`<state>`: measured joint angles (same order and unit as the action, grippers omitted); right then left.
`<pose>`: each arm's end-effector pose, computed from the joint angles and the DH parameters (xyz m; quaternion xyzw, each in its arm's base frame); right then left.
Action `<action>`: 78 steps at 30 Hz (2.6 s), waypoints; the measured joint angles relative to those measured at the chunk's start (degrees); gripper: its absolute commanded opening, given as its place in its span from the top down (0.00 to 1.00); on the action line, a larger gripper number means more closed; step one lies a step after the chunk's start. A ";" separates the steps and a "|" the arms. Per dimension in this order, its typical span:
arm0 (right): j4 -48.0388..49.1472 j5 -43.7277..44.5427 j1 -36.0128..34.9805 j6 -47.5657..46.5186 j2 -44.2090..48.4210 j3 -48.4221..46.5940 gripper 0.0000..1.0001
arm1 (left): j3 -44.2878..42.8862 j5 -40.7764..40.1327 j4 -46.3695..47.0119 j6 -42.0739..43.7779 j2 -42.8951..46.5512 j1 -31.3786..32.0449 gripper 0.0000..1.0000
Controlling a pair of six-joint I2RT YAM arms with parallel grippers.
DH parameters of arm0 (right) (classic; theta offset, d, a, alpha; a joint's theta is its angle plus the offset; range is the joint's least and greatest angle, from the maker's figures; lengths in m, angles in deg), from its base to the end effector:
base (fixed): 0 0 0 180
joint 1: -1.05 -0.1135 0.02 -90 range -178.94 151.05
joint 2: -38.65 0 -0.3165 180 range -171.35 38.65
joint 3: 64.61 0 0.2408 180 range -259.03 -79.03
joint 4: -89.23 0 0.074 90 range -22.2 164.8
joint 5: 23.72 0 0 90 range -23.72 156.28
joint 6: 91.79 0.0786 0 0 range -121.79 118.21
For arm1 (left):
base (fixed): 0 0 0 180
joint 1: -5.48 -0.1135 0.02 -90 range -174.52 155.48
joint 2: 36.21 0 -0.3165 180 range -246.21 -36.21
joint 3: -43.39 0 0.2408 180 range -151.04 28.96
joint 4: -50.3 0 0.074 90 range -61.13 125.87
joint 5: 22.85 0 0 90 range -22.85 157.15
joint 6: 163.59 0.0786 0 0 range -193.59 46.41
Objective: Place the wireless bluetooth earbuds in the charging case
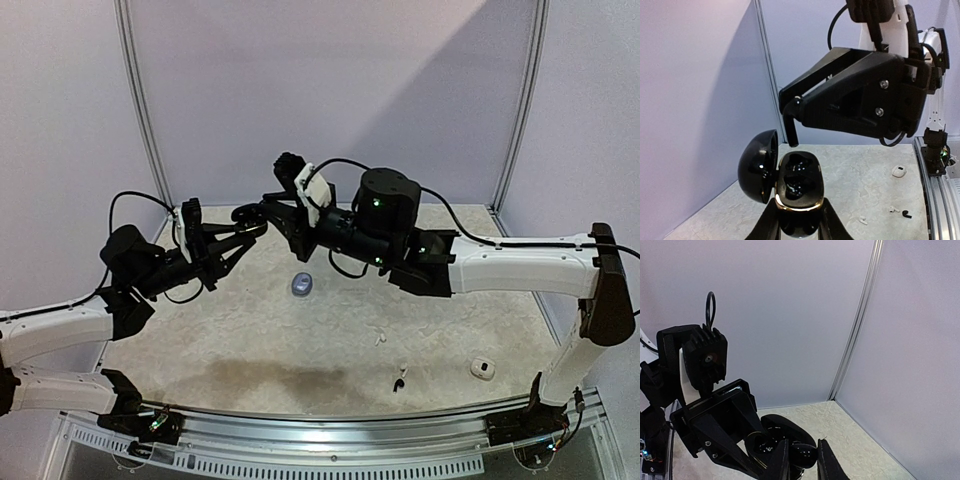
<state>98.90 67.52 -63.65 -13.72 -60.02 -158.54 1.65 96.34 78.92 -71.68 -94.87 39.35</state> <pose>0.1980 0.4149 0.4196 -0.4129 0.5353 0.3209 0.6633 0.1658 -0.1575 0.3427 0.3737 0.5214 -0.3595 0.6777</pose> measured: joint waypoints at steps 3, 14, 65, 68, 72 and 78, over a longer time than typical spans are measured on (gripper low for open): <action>0.09 -0.04 0.00 0.00 -0.02 0.33 1.00 | 0.00 -0.15 0.15 0.02 0.00 0.00 1.00; 0.81 -0.04 0.00 0.00 -0.24 0.42 1.00 | 0.00 -0.26 0.59 0.09 0.00 0.09 1.00; -1.03 7.82 -1.36 -7.19 -4.81 -3.89 0.87 | 0.02 -5.77 -0.48 1.40 -0.52 0.28 1.00; -2.10 8.59 -1.55 -8.13 -5.27 -4.96 0.83 | 0.02 -6.25 -0.48 1.27 -0.52 0.28 1.00; -2.45 9.40 -1.70 -8.68 -5.70 -5.44 0.82 | 0.02 -6.71 -0.57 1.22 -0.52 0.28 1.00; -2.58 9.73 -1.77 -8.74 -5.73 -5.46 0.81 | 0.02 -6.78 -0.68 1.09 -0.52 0.28 1.00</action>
<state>96.32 77.25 -65.42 -22.46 -65.75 -164.00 1.67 89.56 78.24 -70.59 -95.39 39.64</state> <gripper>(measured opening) 0.188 0.224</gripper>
